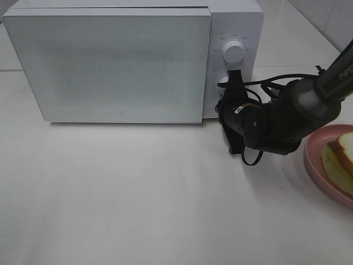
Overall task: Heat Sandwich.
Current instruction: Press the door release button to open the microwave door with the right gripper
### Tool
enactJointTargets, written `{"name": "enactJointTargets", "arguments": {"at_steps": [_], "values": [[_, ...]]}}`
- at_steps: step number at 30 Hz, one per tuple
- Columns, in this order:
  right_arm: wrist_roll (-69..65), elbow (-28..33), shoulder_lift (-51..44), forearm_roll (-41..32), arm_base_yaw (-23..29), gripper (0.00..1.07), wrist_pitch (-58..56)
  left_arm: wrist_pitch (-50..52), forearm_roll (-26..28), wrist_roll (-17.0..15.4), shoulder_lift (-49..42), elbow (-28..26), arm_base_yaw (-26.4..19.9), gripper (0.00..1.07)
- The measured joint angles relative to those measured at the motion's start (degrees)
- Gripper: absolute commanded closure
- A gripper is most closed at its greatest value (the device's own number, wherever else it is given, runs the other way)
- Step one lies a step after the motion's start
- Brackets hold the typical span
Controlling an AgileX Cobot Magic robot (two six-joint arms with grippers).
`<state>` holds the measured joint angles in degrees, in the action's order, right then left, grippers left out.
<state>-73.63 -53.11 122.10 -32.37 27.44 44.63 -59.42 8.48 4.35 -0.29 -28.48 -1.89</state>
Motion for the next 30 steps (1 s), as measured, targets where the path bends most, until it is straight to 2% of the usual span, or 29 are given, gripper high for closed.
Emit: {"name": "enactJointTargets", "arguments": {"at_steps": [30], "values": [[0.17, -1.32, 0.0, -0.8, -0.57, 1.06, -4.87, 0.0, 0.0, 0.0, 0.0, 0.0, 0.0, 0.06]]}}
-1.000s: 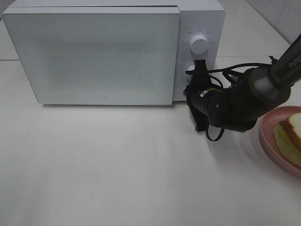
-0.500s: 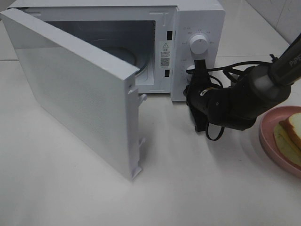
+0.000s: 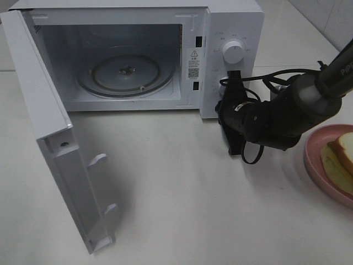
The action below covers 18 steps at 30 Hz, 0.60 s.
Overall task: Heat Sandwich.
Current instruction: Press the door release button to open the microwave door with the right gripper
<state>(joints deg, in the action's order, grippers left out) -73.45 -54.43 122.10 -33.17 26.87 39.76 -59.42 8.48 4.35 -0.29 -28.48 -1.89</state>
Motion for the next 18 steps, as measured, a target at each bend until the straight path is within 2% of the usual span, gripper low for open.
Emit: {"name": "enactJointTargets", "arguments": {"at_steps": [11, 18], "values": [[0.23, 1.78, -2.01, 2.18, -0.74, 1.06, -0.52, 0.0, 0.0, 0.0, 0.0, 0.0, 0.0, 0.06], [0.11, 5.96, -4.87, 1.95, 0.63, 1.06, 2.35, 0.0, 0.0, 0.0, 0.0, 0.0, 0.0, 0.06]]}}
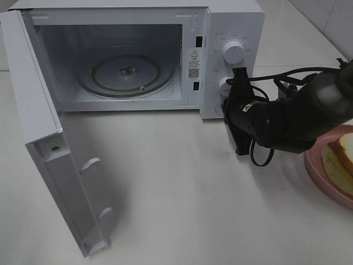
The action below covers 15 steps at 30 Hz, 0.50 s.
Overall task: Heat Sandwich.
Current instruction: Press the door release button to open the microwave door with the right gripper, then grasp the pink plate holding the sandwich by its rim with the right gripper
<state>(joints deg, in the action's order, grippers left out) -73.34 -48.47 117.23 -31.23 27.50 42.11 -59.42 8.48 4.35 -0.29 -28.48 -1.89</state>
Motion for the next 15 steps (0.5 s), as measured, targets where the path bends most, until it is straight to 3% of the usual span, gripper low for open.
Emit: {"name": "enactJointTargets", "arguments": {"at_steps": [11, 15], "values": [[-0.52, 6.25, -3.04, -0.63, 2.46, 1.05, 2.69, 0.0, 0.0, 0.0, 0.0, 0.0, 0.0, 0.06], [4.47, 10.08, -8.25, -0.63, 2.41, 1.04, -0.86, 0.0, 0.0, 0.0, 0.0, 0.0, 0.0, 0.06]]}}
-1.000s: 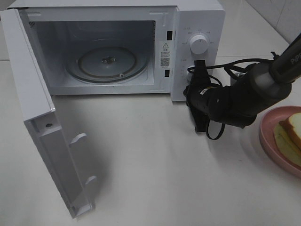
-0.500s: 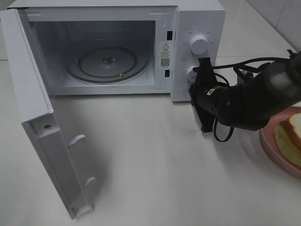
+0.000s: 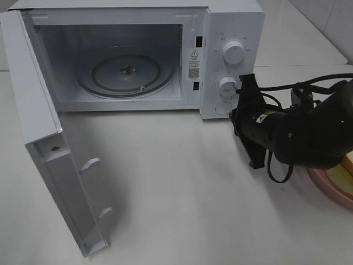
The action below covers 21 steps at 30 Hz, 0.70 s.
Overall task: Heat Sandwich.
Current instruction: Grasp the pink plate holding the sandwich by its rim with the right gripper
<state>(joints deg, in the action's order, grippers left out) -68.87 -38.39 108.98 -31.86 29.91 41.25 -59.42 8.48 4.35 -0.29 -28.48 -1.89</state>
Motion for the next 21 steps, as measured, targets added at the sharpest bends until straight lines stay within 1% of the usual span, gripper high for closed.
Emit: {"name": "enactJointTargets", "arguments": {"at_steps": [2, 5, 6, 9, 10, 11, 12, 13, 14, 15, 16, 17, 19, 20, 21], "values": [[1.32, 0.52, -1.03, 0.0, 0.0, 1.04, -1.26, 0.0, 0.0, 0.0, 0.0, 0.0, 0.0, 0.06], [9.51, 1.49, -4.7, 0.0, 0.0, 1.03, -7.62, 0.0, 0.0, 0.0, 0.0, 0.0, 0.0, 0.06], [9.51, 1.49, -4.7, 0.0, 0.0, 1.03, -7.62, 0.0, 0.0, 0.0, 0.0, 0.0, 0.0, 0.06], [21.6, 1.55, -8.77, 0.0, 0.0, 1.02, -17.13, 0.0, 0.0, 0.0, 0.0, 0.0, 0.0, 0.06], [21.6, 1.55, -8.77, 0.0, 0.0, 1.02, -17.13, 0.0, 0.0, 0.0, 0.0, 0.0, 0.0, 0.06], [24.47, 1.55, -9.51, 0.0, 0.0, 1.02, -18.96, 0.0, 0.0, 0.0, 0.0, 0.0, 0.0, 0.06], [28.25, 1.55, -10.43, 0.0, 0.0, 1.01, -21.14, 0.0, 0.0, 0.0, 0.0, 0.0, 0.0, 0.06], [36.78, 1.55, -11.97, -0.06, 0.0, 1.01, -24.64, 0.0, 0.0, 0.0, 0.0, 0.0, 0.0, 0.06], [41.6, 1.6, -12.83, -0.06, 0.0, 1.01, -26.24, 0.0, 0.0, 0.0, 0.0, 0.0, 0.0, 0.06], [41.6, 1.6, -12.83, -0.06, 0.0, 1.01, -26.24, 0.0, 0.0, 0.0, 0.0, 0.0, 0.0, 0.06], [45.66, 1.6, -13.64, -0.06, 0.0, 1.0, -27.79, 0.0, 0.0, 0.0, 0.0, 0.0, 0.0, 0.06], [56.21, 1.6, -15.36, -0.06, -0.06, 1.0, -30.88, 0.0, 0.0, 0.0, 0.0, 0.0, 0.0, 0.06], [65.43, 1.6, -16.9, -0.06, -0.06, 0.99, -33.63, 0.0, 0.0, 0.0, 0.0, 0.0, 0.0, 0.06], [65.43, 1.6, -16.9, -0.06, -0.06, 0.99, -33.63, 0.0, 0.0, 0.0, 0.0, 0.0, 0.0, 0.06], [70.36, 1.6, -17.7, -0.06, -0.11, 0.99, -34.89, 0.0, 0.0, 0.0, 0.0, 0.0, 0.0, 0.06]]}}
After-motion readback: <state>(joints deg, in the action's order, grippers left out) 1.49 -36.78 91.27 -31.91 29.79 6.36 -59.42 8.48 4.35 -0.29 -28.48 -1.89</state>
